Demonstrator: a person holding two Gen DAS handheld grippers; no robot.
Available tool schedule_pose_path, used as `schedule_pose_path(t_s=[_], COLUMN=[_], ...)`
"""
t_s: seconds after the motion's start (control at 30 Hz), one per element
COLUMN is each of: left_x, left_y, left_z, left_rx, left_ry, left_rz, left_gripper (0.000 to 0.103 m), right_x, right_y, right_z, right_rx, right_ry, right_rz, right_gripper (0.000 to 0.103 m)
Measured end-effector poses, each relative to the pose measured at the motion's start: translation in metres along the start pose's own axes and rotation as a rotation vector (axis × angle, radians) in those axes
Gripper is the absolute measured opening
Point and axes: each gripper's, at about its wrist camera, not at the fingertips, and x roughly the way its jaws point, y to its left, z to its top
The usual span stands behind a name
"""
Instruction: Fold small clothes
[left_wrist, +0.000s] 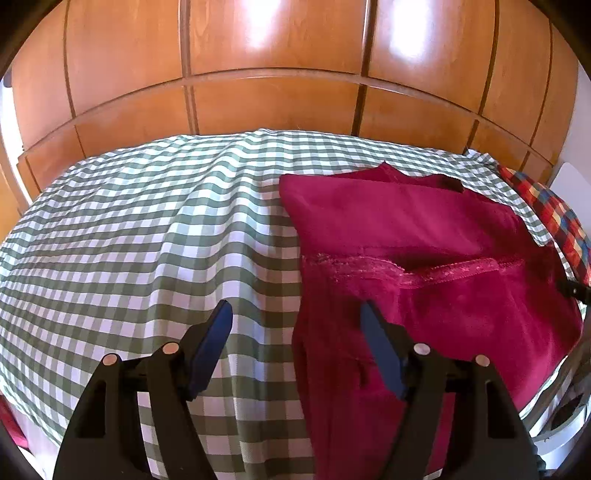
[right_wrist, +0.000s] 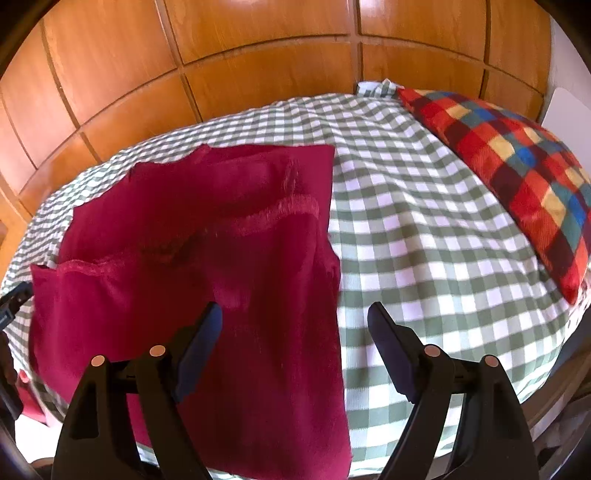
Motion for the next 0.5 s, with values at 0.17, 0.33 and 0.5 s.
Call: schedule_pose_path(t_s=[0.17,0.33,0.5], left_x=[0.008,0.017,0.021], left_y=[0.0,0.006,0.003], left_z=[-0.001,-0.003,-0.004], left_rx=[-0.004,-0.06,-0.08], left_ry=[0.018,0.059,0.087], left_rz=[-0.025,-0.104,-0.154], left_gripper=[0.062,0.05,0.031], right_x=[-0.003,-0.002,0.005], right_y=[0.004,0.007,0.013], right_z=[0.012,0.024,0.035], right_rx=[-0.038,-0.073,-0.088], right_ry=[-0.033,-0.061,-0.065], right_rz=[-0.002,0.005,0.03], right_gripper=[0.08,0.08,0.072])
